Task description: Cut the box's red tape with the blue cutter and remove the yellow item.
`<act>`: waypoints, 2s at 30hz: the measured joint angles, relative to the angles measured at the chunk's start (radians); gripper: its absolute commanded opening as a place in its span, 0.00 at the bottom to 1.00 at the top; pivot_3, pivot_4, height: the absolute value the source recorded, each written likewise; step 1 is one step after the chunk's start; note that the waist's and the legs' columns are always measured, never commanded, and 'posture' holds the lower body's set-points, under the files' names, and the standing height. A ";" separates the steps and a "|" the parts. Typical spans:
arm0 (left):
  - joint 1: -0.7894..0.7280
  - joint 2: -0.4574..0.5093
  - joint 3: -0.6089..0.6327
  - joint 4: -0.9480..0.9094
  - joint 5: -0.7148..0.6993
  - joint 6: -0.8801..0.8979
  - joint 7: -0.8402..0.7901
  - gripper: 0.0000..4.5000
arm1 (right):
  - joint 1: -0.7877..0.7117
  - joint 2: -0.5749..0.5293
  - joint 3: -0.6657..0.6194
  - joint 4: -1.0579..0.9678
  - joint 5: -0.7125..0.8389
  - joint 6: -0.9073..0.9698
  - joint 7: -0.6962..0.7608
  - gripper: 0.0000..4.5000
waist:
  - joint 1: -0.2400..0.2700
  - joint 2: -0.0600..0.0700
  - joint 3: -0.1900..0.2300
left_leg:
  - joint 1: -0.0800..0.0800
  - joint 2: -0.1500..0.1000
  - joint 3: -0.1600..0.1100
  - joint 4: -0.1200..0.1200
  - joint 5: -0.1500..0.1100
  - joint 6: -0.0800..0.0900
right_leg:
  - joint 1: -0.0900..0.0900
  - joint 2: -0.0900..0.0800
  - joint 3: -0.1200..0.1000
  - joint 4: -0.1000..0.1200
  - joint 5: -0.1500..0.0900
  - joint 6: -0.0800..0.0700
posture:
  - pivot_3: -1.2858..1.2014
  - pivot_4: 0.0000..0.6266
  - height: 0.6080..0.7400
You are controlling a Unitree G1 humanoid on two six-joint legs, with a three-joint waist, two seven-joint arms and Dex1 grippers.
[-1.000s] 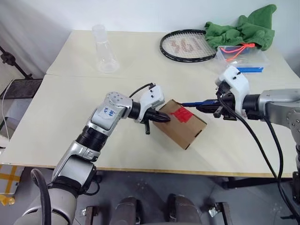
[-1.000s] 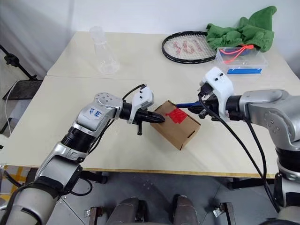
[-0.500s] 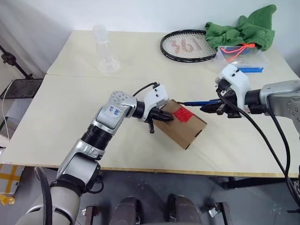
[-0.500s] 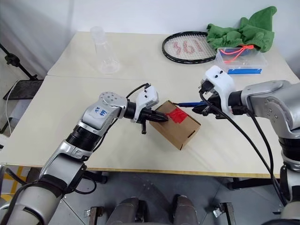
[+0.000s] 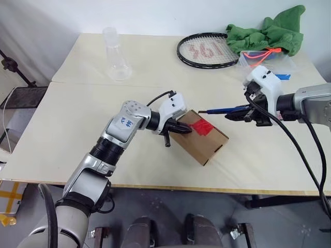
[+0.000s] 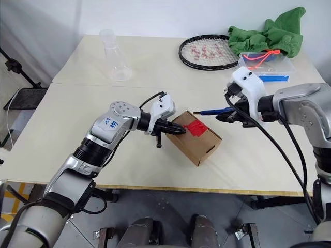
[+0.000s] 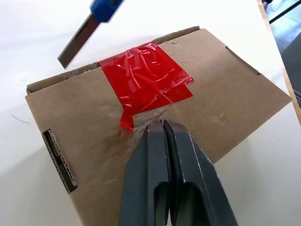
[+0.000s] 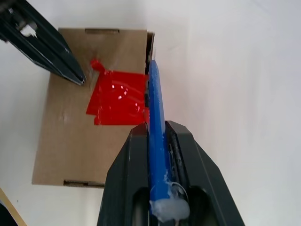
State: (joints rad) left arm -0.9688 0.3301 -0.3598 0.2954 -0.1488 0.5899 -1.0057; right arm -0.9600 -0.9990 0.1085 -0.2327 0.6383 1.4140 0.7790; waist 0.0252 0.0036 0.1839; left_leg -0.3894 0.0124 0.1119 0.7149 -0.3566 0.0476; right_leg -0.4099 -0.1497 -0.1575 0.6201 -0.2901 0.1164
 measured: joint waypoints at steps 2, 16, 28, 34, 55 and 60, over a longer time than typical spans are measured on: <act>-0.001 0.000 0.000 0.003 0.000 -0.002 0.000 0.01 | -0.016 0.019 -0.010 0.000 0.001 0.010 -0.008 0.03 | 0.000 0.000 0.000 | 0.000 0.000 0.000 0.000 0.000 0.000 | 0.000 0.000 0.000 0.000 0.000 0.000 | 0.52 0.24 1.00; -0.008 -0.002 -0.001 0.015 0.000 -0.004 -0.002 0.01 | 0.043 0.036 -0.035 0.000 0.006 0.023 -0.029 0.03 | 0.000 0.000 0.000 | 0.000 0.000 0.000 0.000 0.000 0.000 | 0.000 0.000 0.000 0.000 0.000 0.000 | 0.52 0.24 1.00; -0.009 -0.003 0.000 0.022 0.000 -0.010 -0.002 0.01 | 0.045 0.031 -0.035 -0.001 0.007 0.007 -0.013 0.03 | -0.001 0.000 0.000 | 0.000 0.000 0.000 0.000 0.000 0.000 | 0.000 0.000 0.000 0.000 0.000 0.000 | 0.52 0.24 1.00; -0.011 -0.005 0.000 0.028 0.000 -0.013 -0.002 0.01 | 0.024 0.031 -0.038 0.000 0.008 0.008 -0.016 0.03 | 0.000 0.000 0.000 | 0.000 0.000 0.000 0.000 0.000 0.000 | 0.000 0.000 0.000 0.000 0.000 0.000 | 0.52 0.24 1.00; -0.013 -0.005 0.000 0.030 0.000 -0.013 -0.002 0.01 | 0.074 0.031 -0.035 0.000 0.004 -0.003 -0.015 0.03 | 0.000 0.000 0.000 | 0.000 0.000 0.000 0.000 0.000 0.000 | 0.000 0.000 0.000 0.000 0.000 0.000 | 0.52 0.24 1.00; -0.013 -0.006 0.000 0.031 0.000 -0.013 -0.002 0.01 | 0.074 0.016 -0.004 0.000 -0.004 -0.003 0.000 0.03 | 0.000 0.000 0.000 | 0.000 0.000 0.000 0.000 0.000 0.000 | 0.000 0.000 0.000 0.000 0.000 0.000 | 0.52 0.24 1.00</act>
State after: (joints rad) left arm -0.9820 0.3246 -0.3603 0.3259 -0.1488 0.5770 -1.0080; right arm -0.8860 -0.9829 0.1045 -0.2324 0.6342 1.4111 0.7794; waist 0.0249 0.0036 0.1839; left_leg -0.3895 0.0124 0.1118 0.7153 -0.3566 0.0475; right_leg -0.4100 -0.1496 -0.1576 0.6204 -0.2901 0.1164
